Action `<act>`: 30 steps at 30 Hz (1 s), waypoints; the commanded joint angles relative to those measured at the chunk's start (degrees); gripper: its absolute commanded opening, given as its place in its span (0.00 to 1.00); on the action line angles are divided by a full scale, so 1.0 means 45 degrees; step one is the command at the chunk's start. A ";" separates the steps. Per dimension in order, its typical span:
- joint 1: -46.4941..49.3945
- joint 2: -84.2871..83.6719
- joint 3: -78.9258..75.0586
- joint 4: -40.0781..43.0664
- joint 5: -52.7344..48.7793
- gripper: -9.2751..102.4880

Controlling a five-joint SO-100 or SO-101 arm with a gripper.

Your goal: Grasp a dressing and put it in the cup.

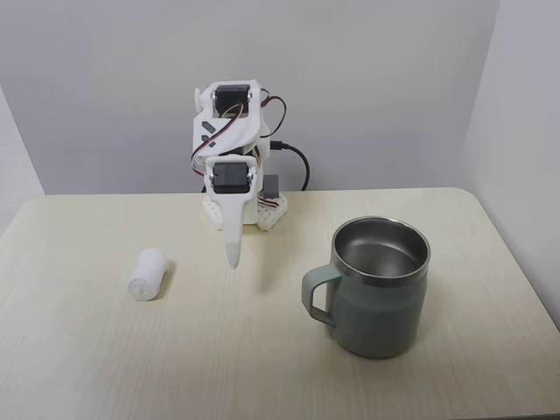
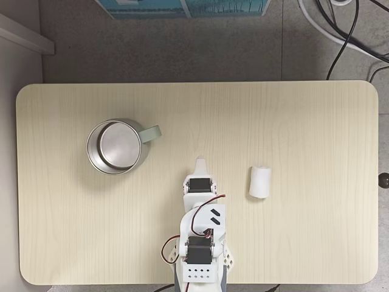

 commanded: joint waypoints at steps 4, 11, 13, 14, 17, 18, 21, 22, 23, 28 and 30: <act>0.0020 0.0000 0.0059 -0.0176 0.0000 0.08; 0.0020 0.0000 0.0059 -0.0176 0.0020 0.08; 0.0020 0.0000 0.0059 -0.0176 0.0020 0.08; 0.0020 0.0000 0.0059 -0.0176 0.0020 0.08; 0.0020 0.0000 0.0059 -0.0176 0.0020 0.08; 0.0020 0.0000 0.0059 -0.0176 0.0000 0.08; -0.0059 0.0000 0.0059 -0.0176 -0.0215 0.08; -0.0098 0.0000 0.0059 -0.0254 -0.0391 0.08; -0.0098 0.0000 0.0039 -0.0391 -0.0527 0.08; 0.0352 -0.0020 0.1348 -0.0215 -0.1172 0.08; 0.0508 0.0195 0.2363 0.0215 -0.1563 0.08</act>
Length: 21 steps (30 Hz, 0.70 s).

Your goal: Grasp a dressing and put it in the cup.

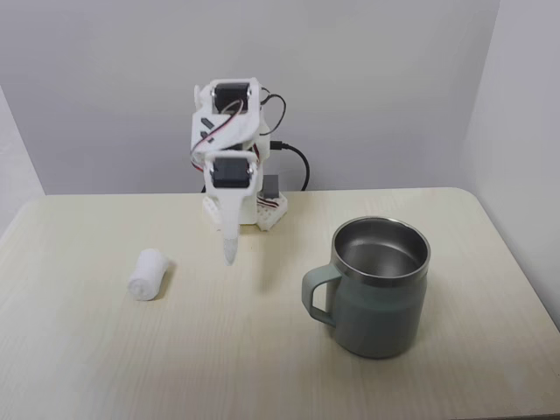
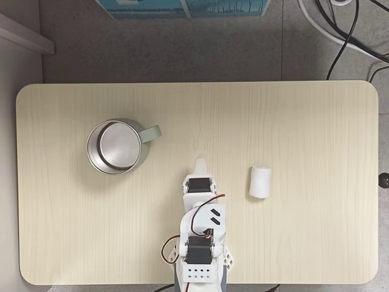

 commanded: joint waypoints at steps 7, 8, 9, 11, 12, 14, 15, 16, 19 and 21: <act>0.0469 0.5703 0.8437 0.3379 -0.2109 0.08; 0.0605 0.6250 0.9375 0.3945 -0.2637 0.08; 0.0781 0.6621 1.0176 0.4434 -0.3242 0.08; 0.1211 0.7070 1.1445 0.5273 -0.4687 0.10; 0.1504 0.7344 1.2031 0.5762 -0.5488 0.13; 0.2188 0.8008 1.3164 0.6719 -0.7187 0.16; 0.2578 0.8359 1.3613 0.7109 -0.8086 0.18; 0.2930 0.8711 1.3945 0.7422 -0.9004 0.20; 0.3789 0.9766 1.4258 0.8047 -1.2129 0.23; 0.4297 1.0430 1.4102 0.8281 -1.4043 0.24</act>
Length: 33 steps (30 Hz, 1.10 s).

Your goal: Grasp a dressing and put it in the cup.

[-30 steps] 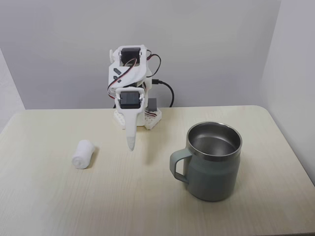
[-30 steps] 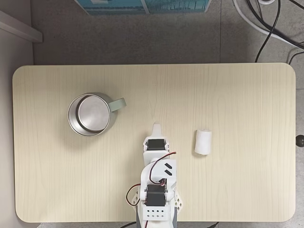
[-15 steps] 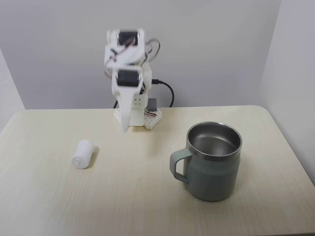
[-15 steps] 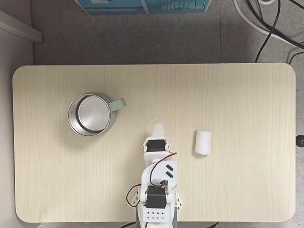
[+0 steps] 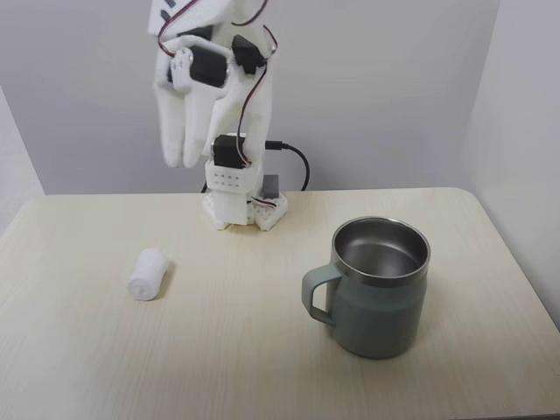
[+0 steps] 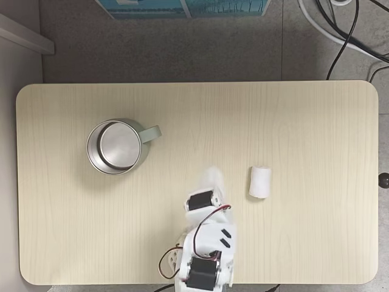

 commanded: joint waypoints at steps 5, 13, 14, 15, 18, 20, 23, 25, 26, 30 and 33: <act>0.1641 0.2910 0.0488 0.1016 -0.5762 0.26; 0.3242 0.3437 -0.1660 -0.0313 -1.0098 0.28; 0.3379 0.3457 -0.2031 -0.0703 -1.0215 0.28; 0.3496 0.3516 -0.2422 -0.1133 -1.0332 0.28; 0.4004 0.3867 -0.3418 -0.2402 -1.0840 0.29; 0.4258 0.4141 -0.4102 -0.3340 -1.1035 0.29; 0.4629 0.4531 -0.5117 -0.4824 -1.1328 0.30; 0.4902 0.4902 -0.5547 -0.5547 -1.1582 0.30; 0.5039 0.5137 -0.5703 -0.5859 -1.1699 0.30; 0.5371 0.6094 -0.6367 -0.7227 -1.1895 0.30; 0.5469 0.6738 -0.7188 -0.8672 -1.1895 0.31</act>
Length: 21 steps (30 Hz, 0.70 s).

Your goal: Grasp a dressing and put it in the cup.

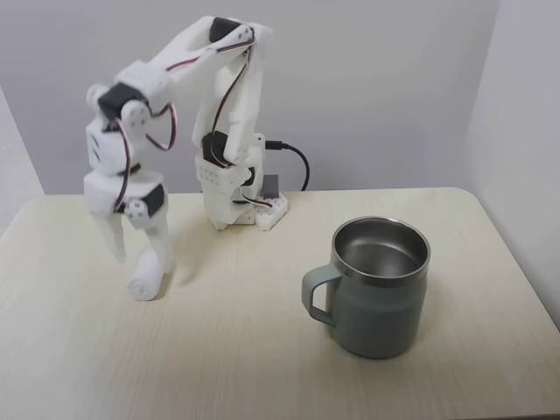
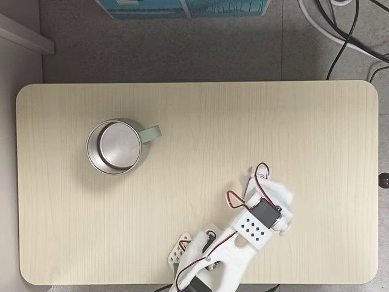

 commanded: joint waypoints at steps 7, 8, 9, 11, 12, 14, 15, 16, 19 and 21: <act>0.0117 0.0137 -0.2207 -0.3105 -0.0059 0.31; 0.0117 0.0078 -0.2324 -0.3223 -0.0059 0.30; 0.0117 0.0020 -0.2480 -0.3418 -0.0059 0.30; 0.0117 -0.0039 -0.2598 -0.3652 -0.0059 0.30; 0.0137 -0.0020 -0.2598 -0.3672 -0.0059 0.29; 0.0117 0.0000 -0.2578 -0.3711 0.0137 0.23; 0.0039 0.0039 -0.2539 -0.3711 0.0352 0.18; -0.0039 0.0078 -0.2500 -0.3730 0.0547 0.15; -0.0137 0.0137 -0.2461 -0.3711 0.0645 0.09; -0.0234 0.0176 -0.2383 -0.3691 0.0977 0.08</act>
